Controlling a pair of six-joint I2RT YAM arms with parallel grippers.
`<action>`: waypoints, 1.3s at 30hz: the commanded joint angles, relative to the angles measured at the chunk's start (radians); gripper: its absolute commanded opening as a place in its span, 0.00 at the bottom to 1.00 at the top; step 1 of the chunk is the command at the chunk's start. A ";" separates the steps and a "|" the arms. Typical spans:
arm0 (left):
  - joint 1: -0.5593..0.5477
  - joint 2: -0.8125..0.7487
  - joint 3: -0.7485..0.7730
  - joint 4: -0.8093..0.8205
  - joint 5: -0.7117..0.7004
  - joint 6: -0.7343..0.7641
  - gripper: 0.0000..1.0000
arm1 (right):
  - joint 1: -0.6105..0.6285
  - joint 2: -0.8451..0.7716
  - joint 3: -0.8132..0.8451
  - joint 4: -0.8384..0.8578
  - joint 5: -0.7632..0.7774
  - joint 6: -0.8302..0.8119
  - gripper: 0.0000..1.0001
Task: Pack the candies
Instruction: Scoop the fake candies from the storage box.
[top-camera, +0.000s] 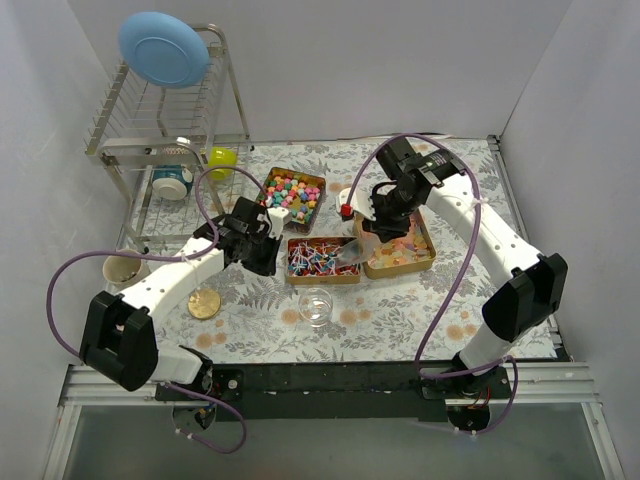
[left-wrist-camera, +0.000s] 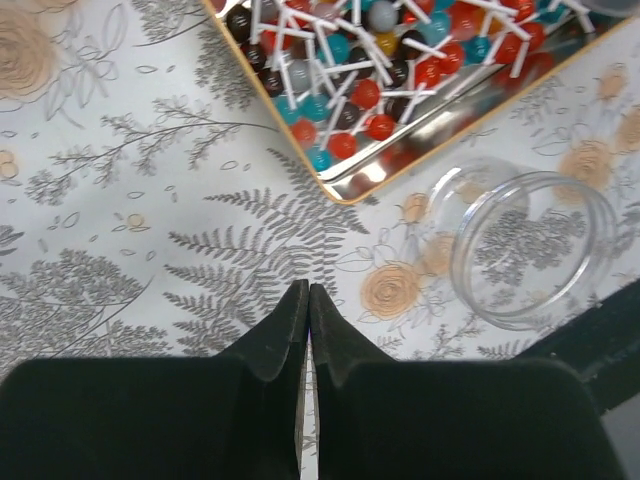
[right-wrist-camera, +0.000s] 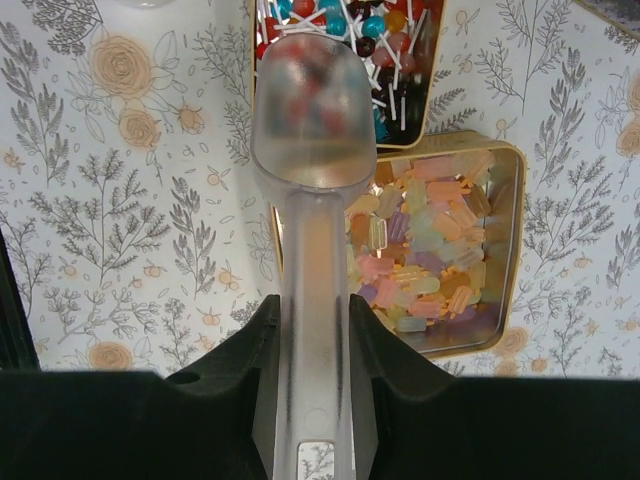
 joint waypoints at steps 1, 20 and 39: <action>0.007 -0.016 -0.019 0.003 -0.096 0.023 0.00 | 0.024 0.016 0.025 0.030 0.089 -0.035 0.01; 0.007 0.180 -0.056 0.156 -0.057 0.010 0.00 | 0.174 0.191 0.168 -0.044 0.430 -0.076 0.01; -0.010 0.223 -0.080 0.236 0.105 -0.038 0.00 | 0.225 0.202 -0.021 0.074 0.390 0.087 0.01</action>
